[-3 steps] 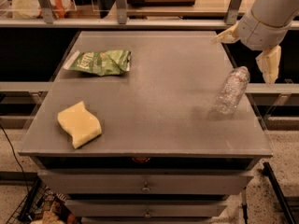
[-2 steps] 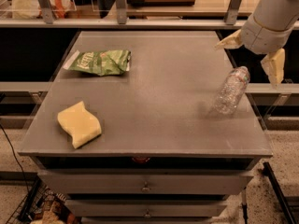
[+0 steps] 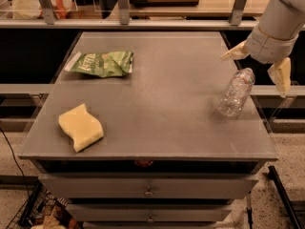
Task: Move water bottle near green jalapeno chip bag
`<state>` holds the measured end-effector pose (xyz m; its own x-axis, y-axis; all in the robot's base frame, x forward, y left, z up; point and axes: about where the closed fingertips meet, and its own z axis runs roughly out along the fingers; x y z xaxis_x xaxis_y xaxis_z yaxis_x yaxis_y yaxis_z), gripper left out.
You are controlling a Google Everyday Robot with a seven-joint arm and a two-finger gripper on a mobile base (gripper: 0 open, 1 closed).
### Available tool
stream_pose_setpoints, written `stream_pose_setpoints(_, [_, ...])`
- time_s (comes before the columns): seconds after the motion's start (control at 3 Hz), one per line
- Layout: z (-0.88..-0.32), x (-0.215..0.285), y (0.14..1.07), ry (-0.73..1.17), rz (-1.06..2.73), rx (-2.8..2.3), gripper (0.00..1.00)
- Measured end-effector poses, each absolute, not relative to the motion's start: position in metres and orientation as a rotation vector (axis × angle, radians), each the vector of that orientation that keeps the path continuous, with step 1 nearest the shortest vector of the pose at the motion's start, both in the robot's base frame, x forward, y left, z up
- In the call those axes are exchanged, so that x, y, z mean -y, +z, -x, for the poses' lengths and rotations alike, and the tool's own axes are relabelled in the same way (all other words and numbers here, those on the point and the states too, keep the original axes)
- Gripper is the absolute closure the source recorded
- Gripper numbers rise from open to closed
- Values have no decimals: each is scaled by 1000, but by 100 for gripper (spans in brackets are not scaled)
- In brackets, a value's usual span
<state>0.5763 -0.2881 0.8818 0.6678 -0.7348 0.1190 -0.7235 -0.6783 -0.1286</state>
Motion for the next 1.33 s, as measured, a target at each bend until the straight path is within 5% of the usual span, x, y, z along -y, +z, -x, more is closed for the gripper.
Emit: stream_pose_setpoints(1.33, [-569,273,863,-105,2795,-1176,88])
